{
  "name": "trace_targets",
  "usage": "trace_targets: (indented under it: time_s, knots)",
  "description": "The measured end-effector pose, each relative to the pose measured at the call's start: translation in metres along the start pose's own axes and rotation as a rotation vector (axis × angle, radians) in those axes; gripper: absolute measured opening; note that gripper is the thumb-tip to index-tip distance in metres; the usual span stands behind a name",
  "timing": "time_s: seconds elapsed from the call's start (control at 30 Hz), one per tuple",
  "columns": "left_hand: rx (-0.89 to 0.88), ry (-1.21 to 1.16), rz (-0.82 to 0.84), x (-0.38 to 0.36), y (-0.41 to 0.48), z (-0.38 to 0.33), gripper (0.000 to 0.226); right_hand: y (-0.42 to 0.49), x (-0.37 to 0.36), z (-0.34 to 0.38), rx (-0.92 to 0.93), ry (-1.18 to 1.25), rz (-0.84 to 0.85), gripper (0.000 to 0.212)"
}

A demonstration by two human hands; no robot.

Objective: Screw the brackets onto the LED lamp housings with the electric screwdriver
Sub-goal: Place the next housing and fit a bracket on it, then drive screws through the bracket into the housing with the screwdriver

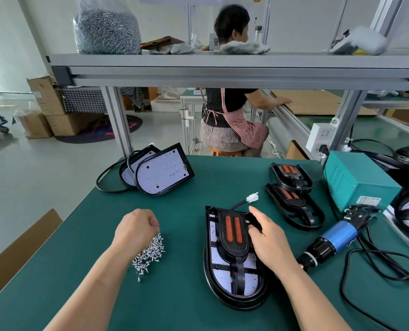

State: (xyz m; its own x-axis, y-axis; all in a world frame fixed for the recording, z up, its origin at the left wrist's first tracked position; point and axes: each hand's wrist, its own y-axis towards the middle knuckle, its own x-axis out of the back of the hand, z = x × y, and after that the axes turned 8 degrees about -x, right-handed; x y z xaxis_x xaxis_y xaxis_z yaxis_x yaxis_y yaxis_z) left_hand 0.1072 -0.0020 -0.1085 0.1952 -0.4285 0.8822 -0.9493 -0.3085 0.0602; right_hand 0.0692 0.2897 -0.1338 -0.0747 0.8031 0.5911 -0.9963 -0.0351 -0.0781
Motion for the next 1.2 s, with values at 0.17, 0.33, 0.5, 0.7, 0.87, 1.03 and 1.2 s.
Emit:
trace_targets:
  time_s: [0.17,0.33,0.5,0.7,0.87,1.03,1.2]
  knots:
    - [-0.040,0.063,0.067,0.001,0.004,-0.001,0.004,0.000,0.000,0.000,0.012,0.004,-0.007,0.052]
    - [-0.120,0.235,0.214,0.007,0.007,-0.008,0.009,0.000,0.000,0.001,0.010,0.005,-0.018,0.048]
    - [-0.151,0.251,0.191,0.004,0.002,-0.011,0.011,-0.004,-0.002,0.003,0.028,0.012,-0.028,0.039]
    - [-0.168,-0.110,-0.152,-0.009,-0.011,-0.026,0.015,-0.004,-0.003,0.006,0.043,0.034,-0.060,0.034]
    - [-0.126,-0.414,-0.309,-0.037,-0.029,-0.046,0.014,-0.012,0.027,0.004,0.049,0.064,-0.382,0.037]
    - [-0.268,-0.378,-0.406,-0.055,-0.046,-0.049,0.025,-0.020,0.081,-0.029,-0.232,-0.050,-0.611,0.047]
    - [-0.280,-0.348,-0.471,-0.059,-0.049,-0.048,0.014,-0.029,0.088,-0.049,-0.389,-0.093,-0.544,0.067]
